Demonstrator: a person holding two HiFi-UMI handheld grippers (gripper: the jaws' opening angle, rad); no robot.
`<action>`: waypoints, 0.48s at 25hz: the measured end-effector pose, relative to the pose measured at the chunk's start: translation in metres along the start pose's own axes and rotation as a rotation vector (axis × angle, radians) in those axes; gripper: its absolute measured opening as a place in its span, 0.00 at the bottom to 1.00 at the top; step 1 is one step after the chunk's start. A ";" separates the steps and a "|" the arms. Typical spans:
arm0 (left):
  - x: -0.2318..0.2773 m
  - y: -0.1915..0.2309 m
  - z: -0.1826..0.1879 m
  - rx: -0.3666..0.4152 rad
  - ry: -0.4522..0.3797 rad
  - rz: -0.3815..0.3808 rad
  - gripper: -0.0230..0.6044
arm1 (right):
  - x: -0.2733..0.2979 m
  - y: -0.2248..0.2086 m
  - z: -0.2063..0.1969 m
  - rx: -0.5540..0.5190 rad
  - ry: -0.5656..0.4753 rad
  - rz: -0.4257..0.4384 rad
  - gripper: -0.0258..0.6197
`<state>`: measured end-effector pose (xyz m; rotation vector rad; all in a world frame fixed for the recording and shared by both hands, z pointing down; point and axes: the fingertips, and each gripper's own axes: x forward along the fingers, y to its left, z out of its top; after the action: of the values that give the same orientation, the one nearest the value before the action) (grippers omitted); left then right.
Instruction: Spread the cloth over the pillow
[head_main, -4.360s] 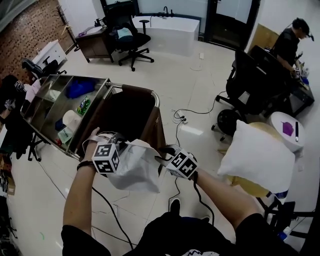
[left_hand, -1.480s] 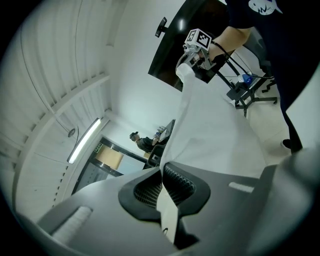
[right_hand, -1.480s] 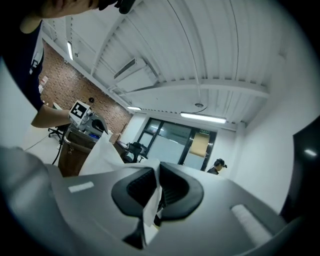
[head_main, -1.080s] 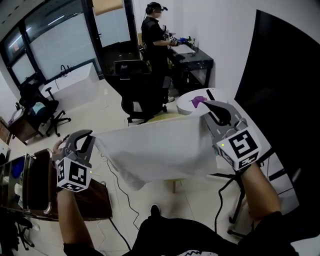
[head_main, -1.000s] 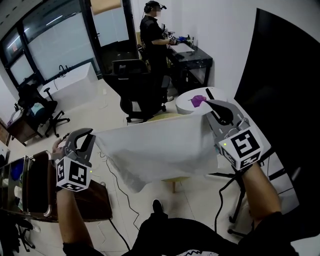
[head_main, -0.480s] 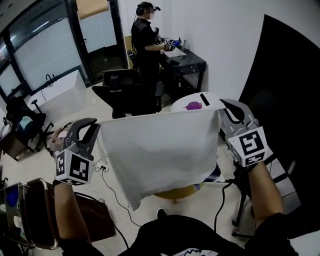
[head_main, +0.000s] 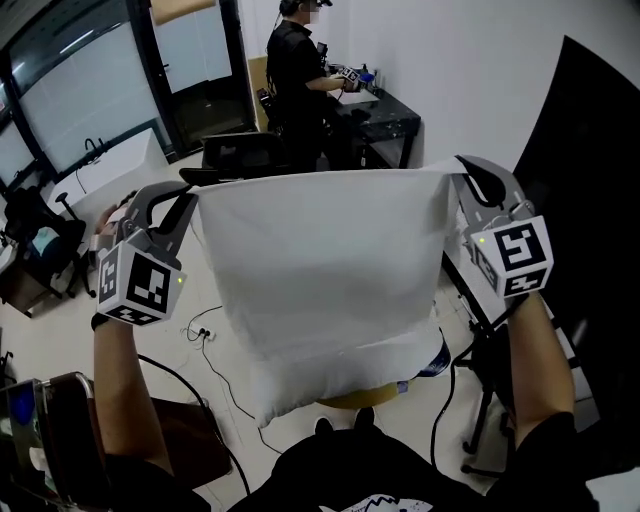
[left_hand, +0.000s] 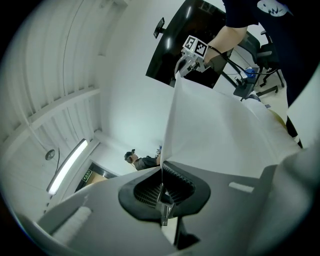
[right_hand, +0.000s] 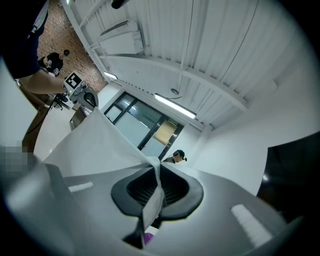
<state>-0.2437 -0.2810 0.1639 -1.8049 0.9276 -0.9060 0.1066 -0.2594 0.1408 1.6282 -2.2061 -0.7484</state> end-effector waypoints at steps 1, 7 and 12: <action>0.008 0.004 -0.002 -0.004 0.005 0.005 0.04 | 0.009 -0.005 -0.001 0.002 -0.003 -0.001 0.05; 0.061 0.020 -0.018 -0.032 0.053 0.001 0.04 | 0.066 -0.029 -0.012 -0.016 0.011 0.023 0.05; 0.100 0.036 -0.029 -0.072 0.080 0.012 0.04 | 0.104 -0.041 -0.024 -0.058 0.033 0.023 0.05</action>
<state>-0.2310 -0.3903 0.1608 -1.8323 1.0325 -0.9540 0.1189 -0.3729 0.1308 1.5737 -2.1560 -0.7663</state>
